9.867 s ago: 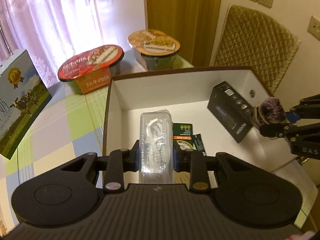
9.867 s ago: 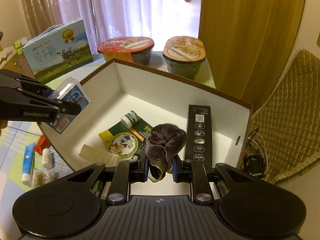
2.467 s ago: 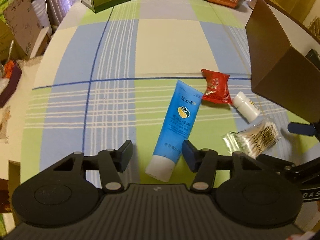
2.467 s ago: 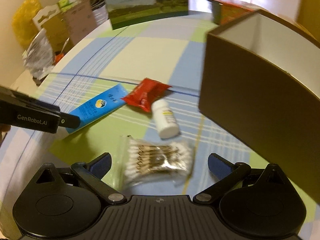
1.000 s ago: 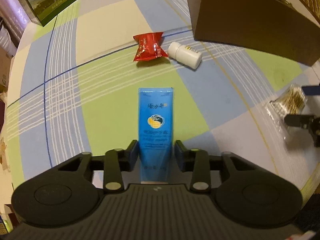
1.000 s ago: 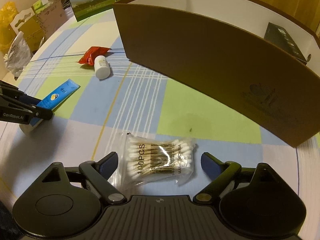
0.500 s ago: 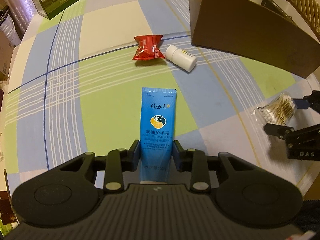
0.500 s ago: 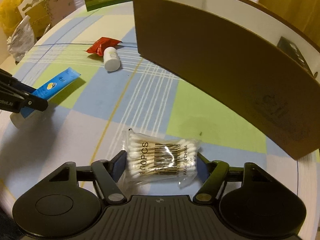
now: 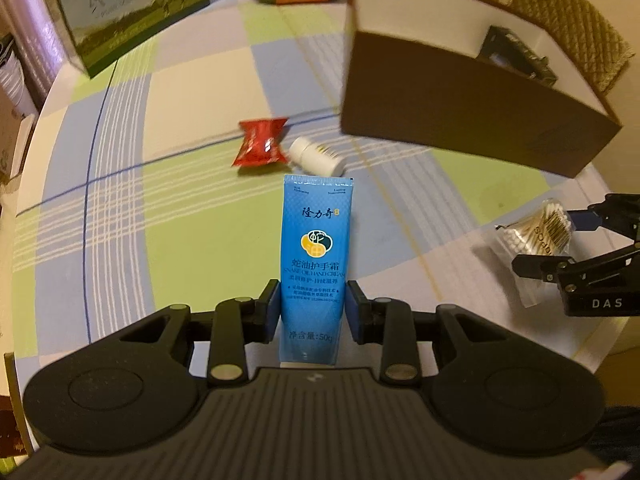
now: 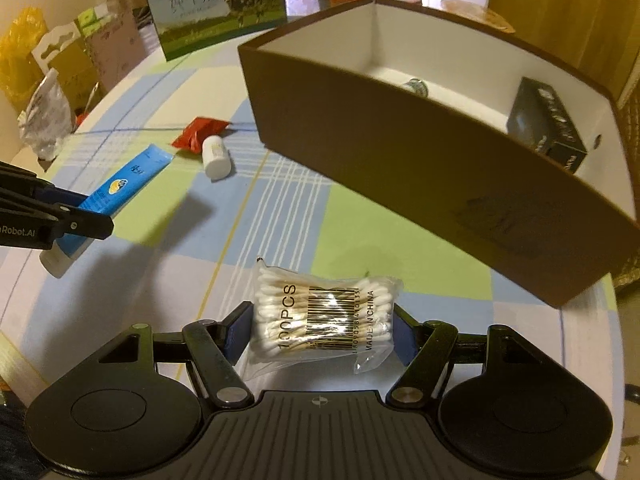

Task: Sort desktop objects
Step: 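Carry the blue tube over the brown box while the right tool carries the swab bag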

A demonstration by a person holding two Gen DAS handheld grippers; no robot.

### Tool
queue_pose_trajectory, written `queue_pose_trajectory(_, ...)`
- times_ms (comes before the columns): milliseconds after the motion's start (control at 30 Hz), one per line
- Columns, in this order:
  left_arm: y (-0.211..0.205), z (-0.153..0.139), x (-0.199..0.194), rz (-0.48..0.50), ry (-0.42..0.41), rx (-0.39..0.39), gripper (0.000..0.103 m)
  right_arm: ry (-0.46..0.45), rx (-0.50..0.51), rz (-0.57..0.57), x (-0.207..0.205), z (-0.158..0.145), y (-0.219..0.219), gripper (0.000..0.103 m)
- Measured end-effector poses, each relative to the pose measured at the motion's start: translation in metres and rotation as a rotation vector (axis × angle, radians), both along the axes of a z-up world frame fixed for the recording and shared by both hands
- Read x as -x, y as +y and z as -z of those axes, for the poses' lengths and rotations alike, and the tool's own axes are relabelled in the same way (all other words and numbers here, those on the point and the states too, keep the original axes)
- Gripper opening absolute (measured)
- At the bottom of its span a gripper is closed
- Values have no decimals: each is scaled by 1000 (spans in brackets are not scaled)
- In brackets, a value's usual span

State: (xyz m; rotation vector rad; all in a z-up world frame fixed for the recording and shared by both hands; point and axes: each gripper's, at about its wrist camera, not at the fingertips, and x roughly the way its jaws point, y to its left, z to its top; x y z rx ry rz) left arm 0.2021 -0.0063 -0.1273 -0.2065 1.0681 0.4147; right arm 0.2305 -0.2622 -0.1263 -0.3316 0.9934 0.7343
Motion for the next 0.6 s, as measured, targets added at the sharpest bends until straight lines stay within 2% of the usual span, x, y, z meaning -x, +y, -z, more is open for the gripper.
queue_pose_trajectory(600, -43, -40, -30, 125, -107, -15, 28, -18, -72, 45, -6, -35, -37, 67)
